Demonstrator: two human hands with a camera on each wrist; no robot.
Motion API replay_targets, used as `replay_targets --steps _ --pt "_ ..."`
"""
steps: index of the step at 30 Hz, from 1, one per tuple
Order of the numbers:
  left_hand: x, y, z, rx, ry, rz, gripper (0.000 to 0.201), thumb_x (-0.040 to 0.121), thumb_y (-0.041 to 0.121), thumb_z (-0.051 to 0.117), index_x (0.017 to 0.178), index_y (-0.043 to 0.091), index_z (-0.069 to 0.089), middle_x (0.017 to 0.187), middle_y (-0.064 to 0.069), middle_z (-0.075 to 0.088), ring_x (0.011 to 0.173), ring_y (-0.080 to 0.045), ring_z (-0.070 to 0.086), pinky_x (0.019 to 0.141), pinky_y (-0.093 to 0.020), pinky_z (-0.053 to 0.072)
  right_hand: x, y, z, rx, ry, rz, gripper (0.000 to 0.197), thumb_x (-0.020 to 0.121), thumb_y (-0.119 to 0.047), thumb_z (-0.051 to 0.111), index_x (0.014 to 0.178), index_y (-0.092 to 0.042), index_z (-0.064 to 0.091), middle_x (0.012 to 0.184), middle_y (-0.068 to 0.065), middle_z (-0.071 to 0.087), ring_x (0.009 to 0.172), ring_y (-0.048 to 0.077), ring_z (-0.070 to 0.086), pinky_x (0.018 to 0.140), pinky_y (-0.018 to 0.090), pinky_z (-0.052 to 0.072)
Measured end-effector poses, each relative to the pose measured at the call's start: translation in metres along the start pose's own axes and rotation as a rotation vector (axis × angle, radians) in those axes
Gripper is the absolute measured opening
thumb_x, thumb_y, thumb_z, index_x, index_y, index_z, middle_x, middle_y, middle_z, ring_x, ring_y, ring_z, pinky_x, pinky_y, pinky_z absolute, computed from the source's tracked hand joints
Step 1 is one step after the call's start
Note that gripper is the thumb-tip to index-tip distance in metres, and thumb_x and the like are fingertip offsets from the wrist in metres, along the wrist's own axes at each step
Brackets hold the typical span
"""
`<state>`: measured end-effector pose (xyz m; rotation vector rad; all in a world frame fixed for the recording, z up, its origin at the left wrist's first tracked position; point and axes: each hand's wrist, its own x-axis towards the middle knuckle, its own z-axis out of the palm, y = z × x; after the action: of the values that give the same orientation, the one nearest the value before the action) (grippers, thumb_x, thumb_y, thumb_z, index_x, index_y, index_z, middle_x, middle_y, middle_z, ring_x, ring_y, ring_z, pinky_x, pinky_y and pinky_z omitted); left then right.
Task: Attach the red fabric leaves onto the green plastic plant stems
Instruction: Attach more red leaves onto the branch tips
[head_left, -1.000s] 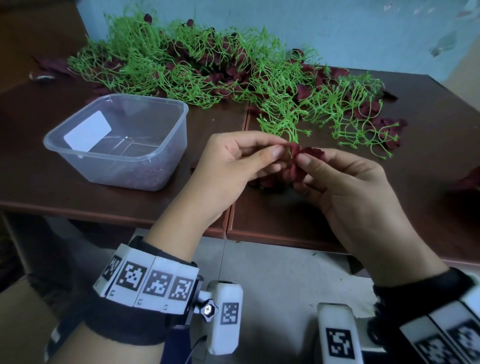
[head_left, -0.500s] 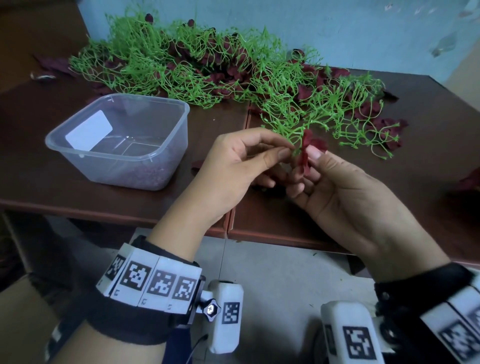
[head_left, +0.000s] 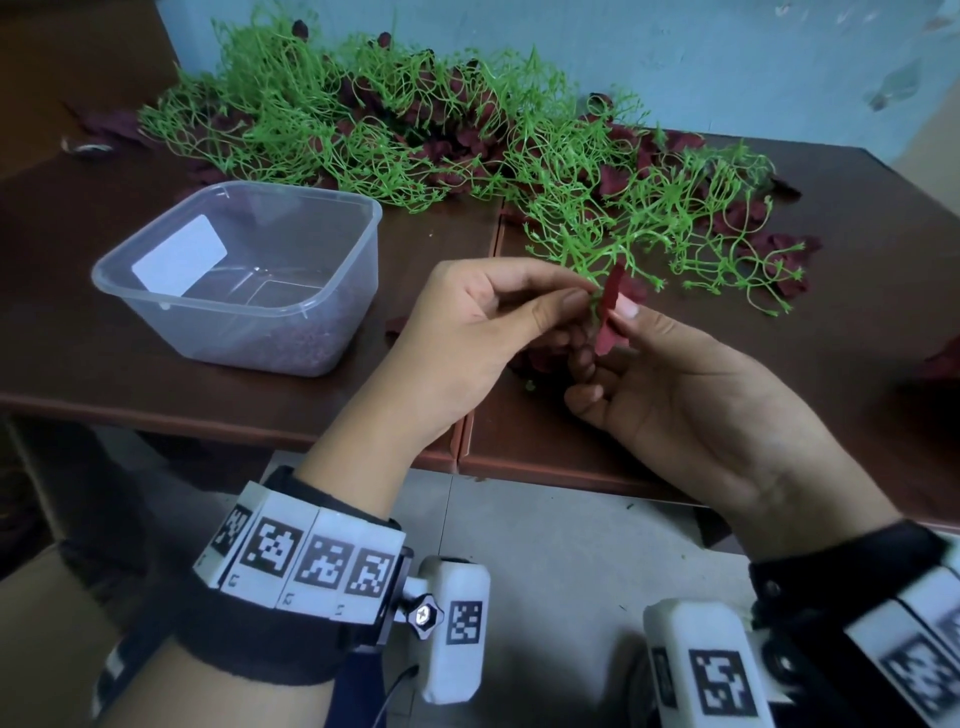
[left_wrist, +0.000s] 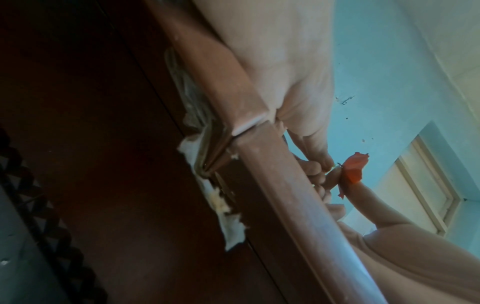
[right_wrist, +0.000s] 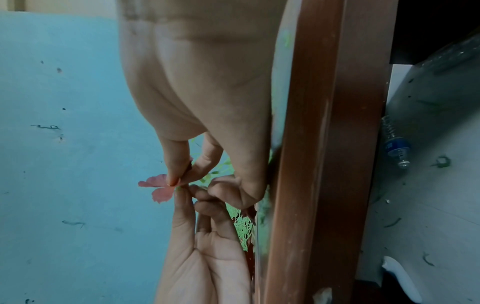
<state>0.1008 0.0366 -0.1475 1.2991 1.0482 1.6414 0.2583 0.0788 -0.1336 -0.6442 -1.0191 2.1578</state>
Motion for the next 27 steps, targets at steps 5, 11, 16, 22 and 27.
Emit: replay_targets --steps 5,11,16,22,27 --pt "-0.0011 0.0006 -0.0006 -0.007 0.001 0.012 0.014 0.089 0.0 0.067 0.094 0.011 0.075 0.081 0.002 0.075 0.077 -0.008 0.069 0.076 -0.02 0.057 -0.0002 0.0009 0.001 -0.013 0.01 0.004 0.015 0.086 -0.019 0.06 0.098 -0.01 0.064 0.083 0.006 0.058 0.071 0.012 0.051 0.055 0.021 0.043" --pt "-0.0029 0.0027 0.0006 -0.044 -0.014 0.0 0.011 0.085 0.01 0.067 0.093 0.012 0.074 0.077 0.001 0.074 0.069 -0.008 0.069 0.071 -0.018 0.056 -0.0007 0.0005 0.0001 0.014 -0.027 0.008 0.015 0.087 -0.022 0.057 0.093 -0.011 0.065 0.079 0.003 0.063 0.073 0.011 0.055 0.059 0.022 0.042" --pt "-0.0036 0.0019 0.0001 -0.063 -0.021 -0.004 0.015 0.082 0.01 0.069 0.095 0.009 0.075 0.083 -0.002 0.075 0.075 -0.01 0.07 0.076 -0.021 0.058 -0.0007 0.0002 0.0001 -0.005 -0.022 -0.004 0.015 0.087 -0.023 0.057 0.095 -0.012 0.063 0.078 0.003 0.06 0.071 0.012 0.055 0.059 0.023 0.042" --pt "-0.0039 0.001 0.001 -0.093 -0.016 -0.036 0.015 0.083 0.007 0.067 0.097 0.005 0.073 0.086 -0.003 0.075 0.083 -0.011 0.072 0.08 -0.022 0.059 -0.0017 0.0 0.0023 -0.012 0.002 -0.006 0.015 0.086 -0.023 0.058 0.095 -0.013 0.063 0.077 0.001 0.059 0.071 0.012 0.053 0.061 0.023 0.041" --pt "-0.0031 0.0015 0.0003 -0.109 0.015 -0.068 0.018 0.079 0.014 0.069 0.094 0.007 0.074 0.082 -0.002 0.074 0.077 -0.011 0.071 0.077 -0.022 0.058 -0.0023 0.0004 0.0031 -0.002 -0.009 0.005 0.016 0.086 -0.023 0.056 0.097 -0.012 0.062 0.08 0.001 0.06 0.073 0.011 0.053 0.06 0.022 0.042"
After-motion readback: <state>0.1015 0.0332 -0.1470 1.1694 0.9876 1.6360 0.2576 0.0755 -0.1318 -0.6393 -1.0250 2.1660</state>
